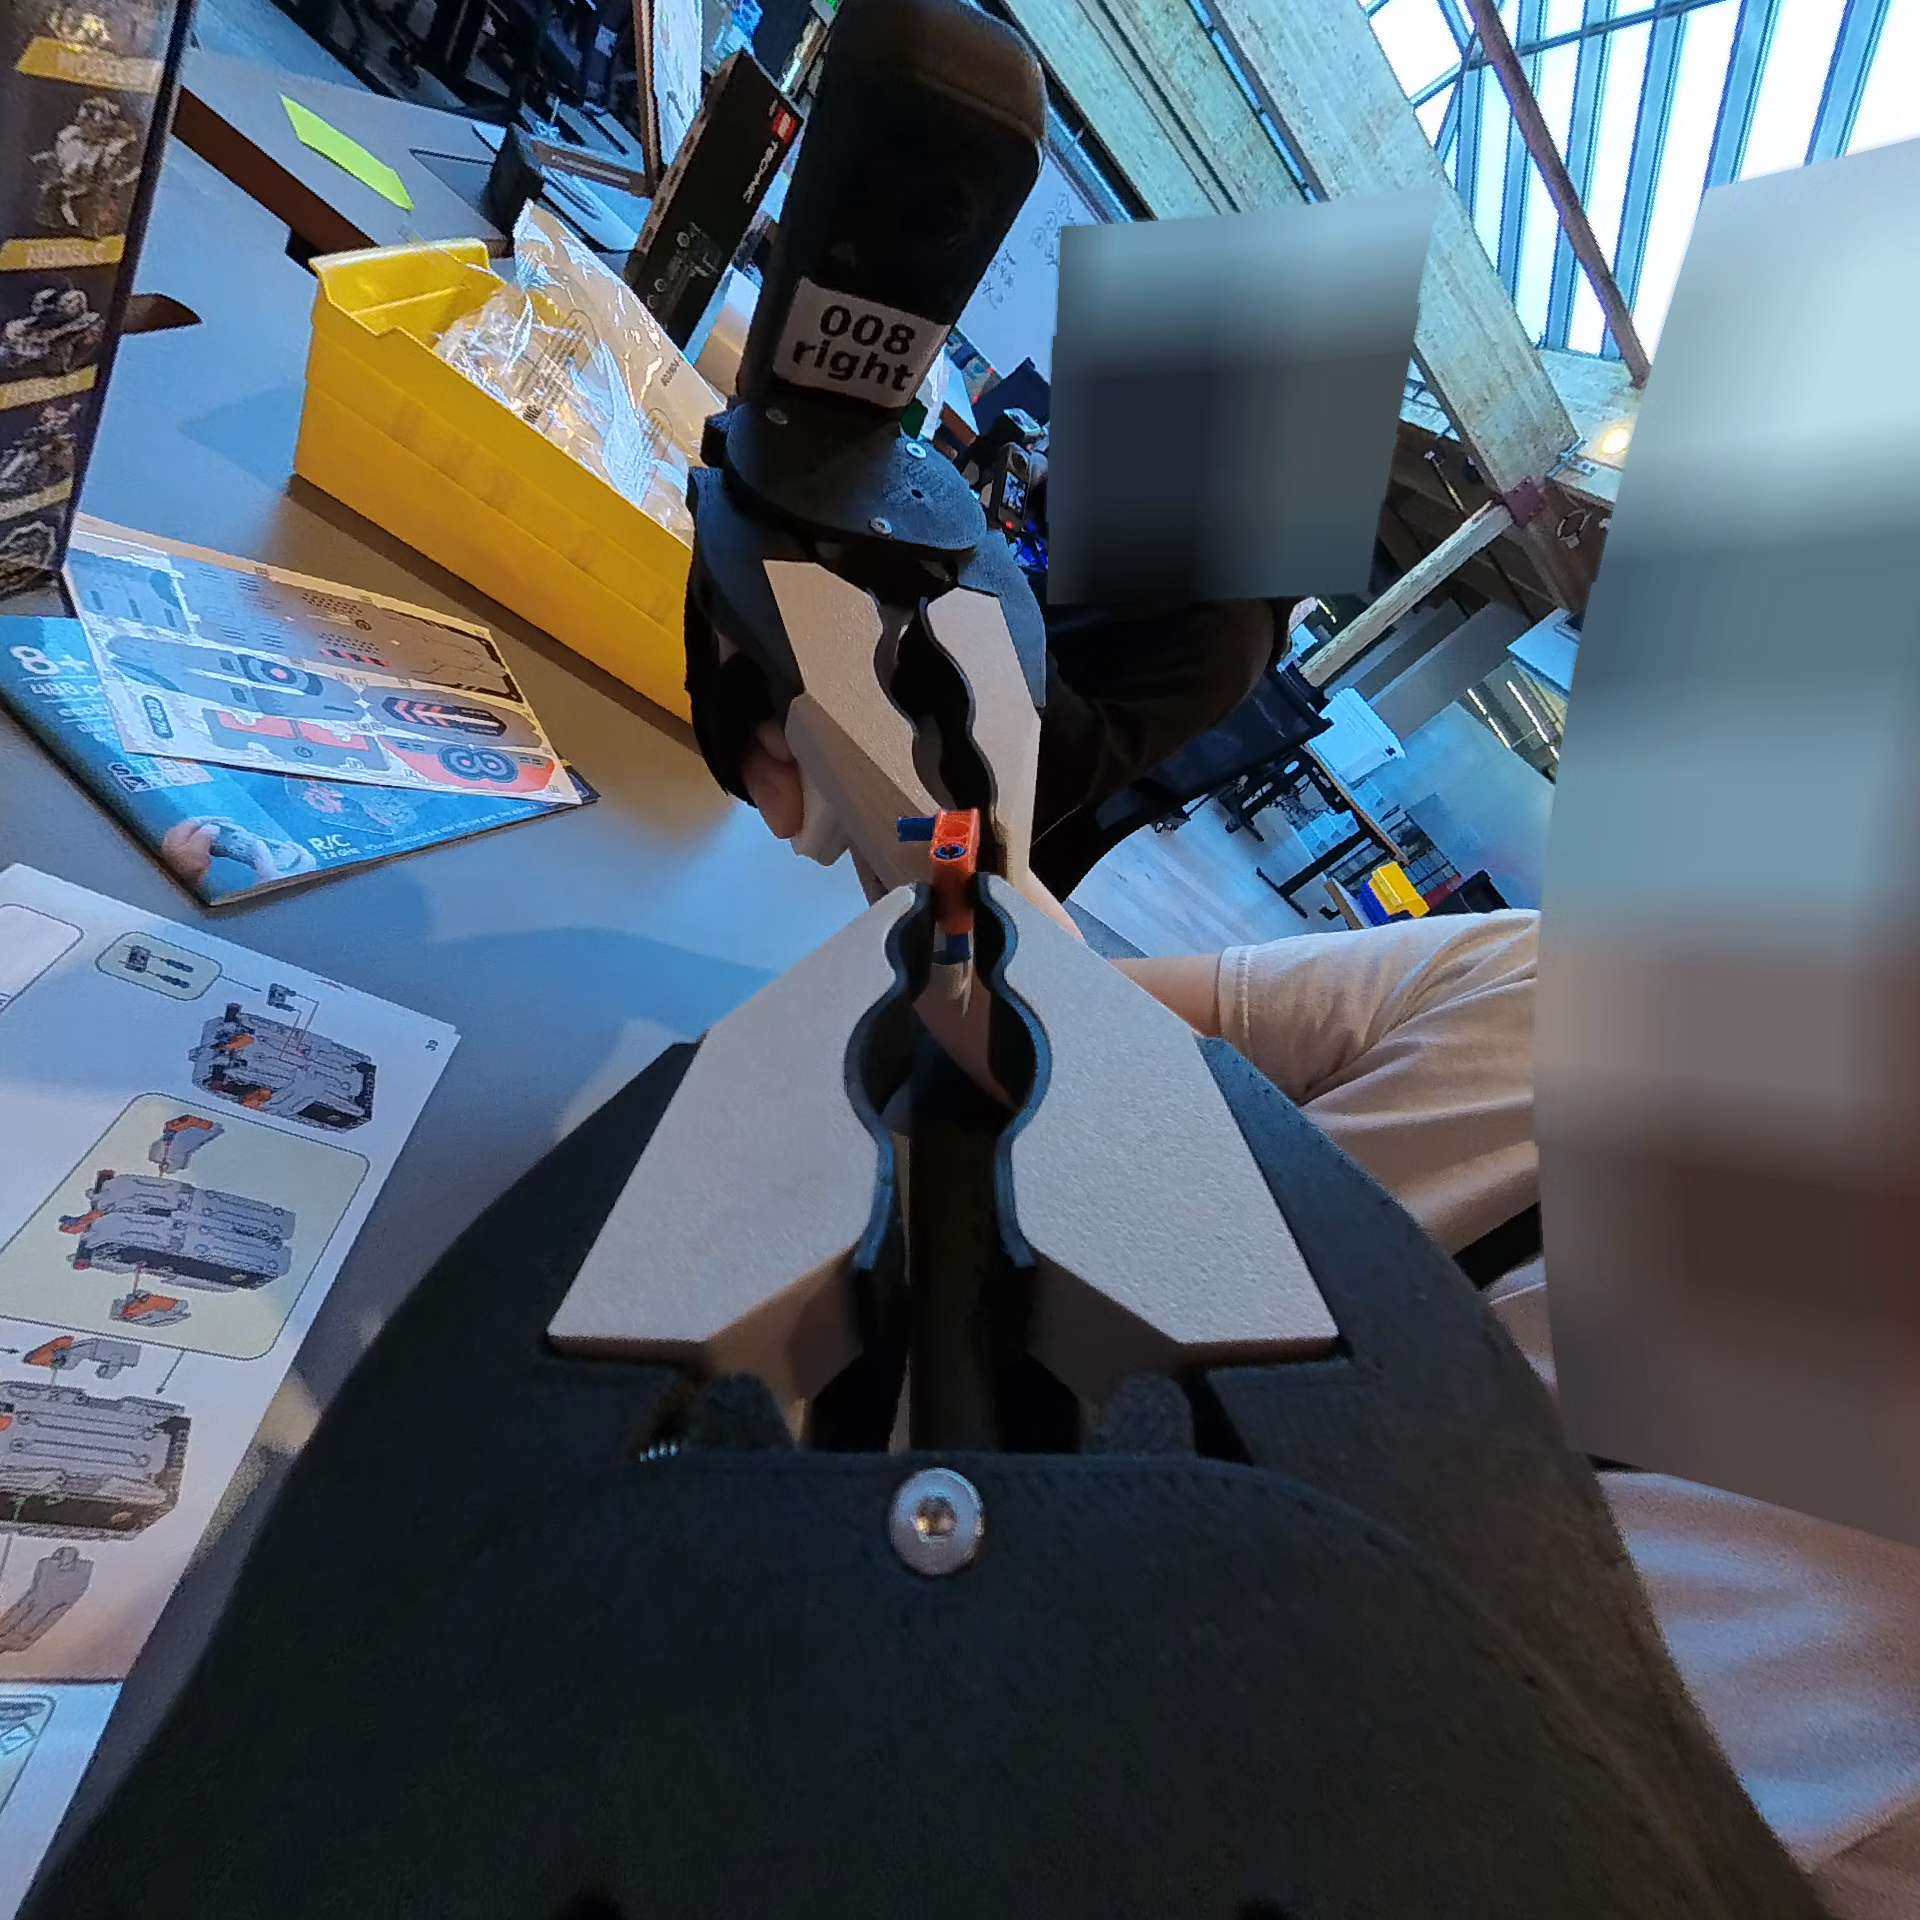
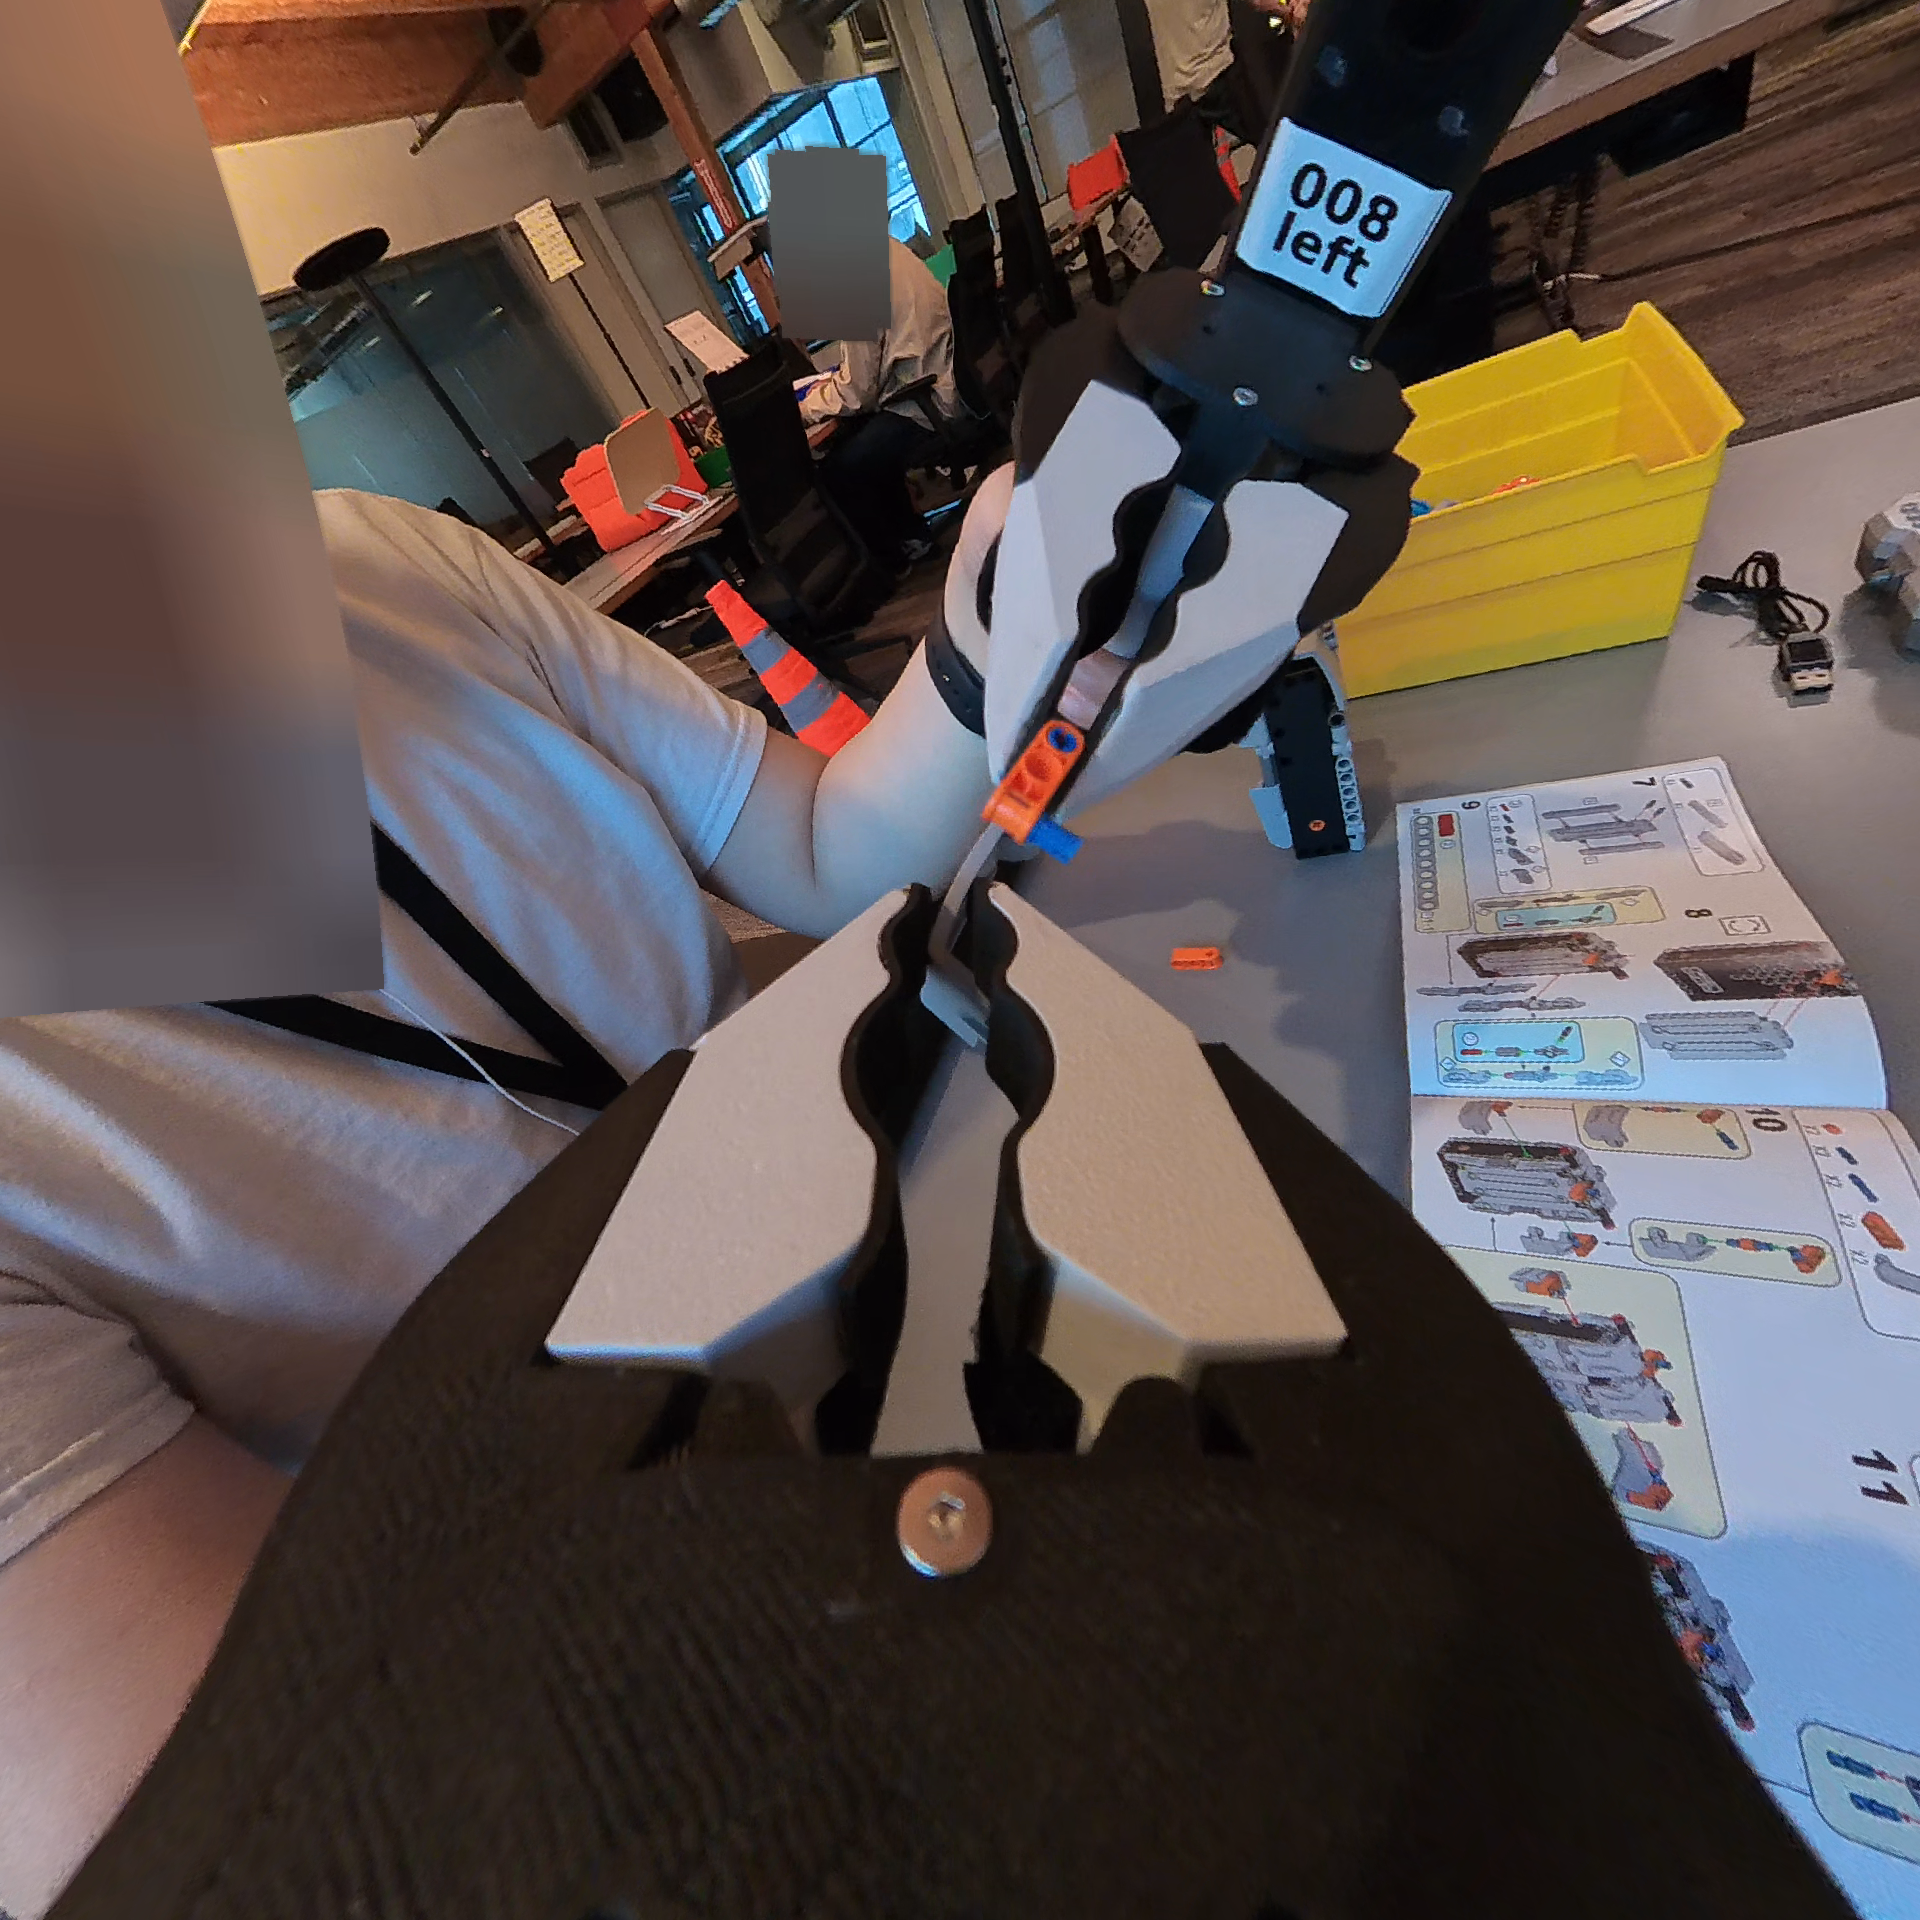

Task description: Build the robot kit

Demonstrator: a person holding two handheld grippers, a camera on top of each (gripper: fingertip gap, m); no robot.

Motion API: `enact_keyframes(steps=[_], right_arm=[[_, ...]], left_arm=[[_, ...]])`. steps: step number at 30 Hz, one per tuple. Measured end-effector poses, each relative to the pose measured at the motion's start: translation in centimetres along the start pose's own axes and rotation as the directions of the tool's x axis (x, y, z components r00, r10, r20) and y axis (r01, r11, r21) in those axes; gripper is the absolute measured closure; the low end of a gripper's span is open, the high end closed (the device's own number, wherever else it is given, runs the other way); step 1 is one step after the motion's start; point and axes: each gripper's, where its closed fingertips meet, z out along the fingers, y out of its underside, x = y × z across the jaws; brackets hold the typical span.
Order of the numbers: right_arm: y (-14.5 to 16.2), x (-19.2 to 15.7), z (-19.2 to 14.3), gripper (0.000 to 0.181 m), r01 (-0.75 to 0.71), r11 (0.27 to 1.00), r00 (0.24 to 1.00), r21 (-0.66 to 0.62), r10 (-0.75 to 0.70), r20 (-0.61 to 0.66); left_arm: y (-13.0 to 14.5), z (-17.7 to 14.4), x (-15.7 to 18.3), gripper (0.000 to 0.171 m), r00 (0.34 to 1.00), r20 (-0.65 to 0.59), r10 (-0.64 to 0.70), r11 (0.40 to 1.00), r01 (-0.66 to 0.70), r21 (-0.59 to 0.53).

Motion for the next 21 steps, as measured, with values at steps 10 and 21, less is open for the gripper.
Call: enact_keyframes(steps=[10, 21], right_arm=[[-0.1, -0.47, 0.07, 0.175, 0.0, 1.0, 0.999, 0.027, -0.001, 0.046], [0.16, -0.67, 0.14, 0.175, 0.016, 1.0, 0.998, 0.019, -0.017, 0.053]], left_arm=[[0.06, 0.02, 0.51, 0.167, 1.0, -0.005, 0.019, 1.0, -0.019, -0.006], [0.6, 0.12, 0.29, 0.166, 0.998, 0.046, 0.033, 0.998, -0.031, -0.046]])
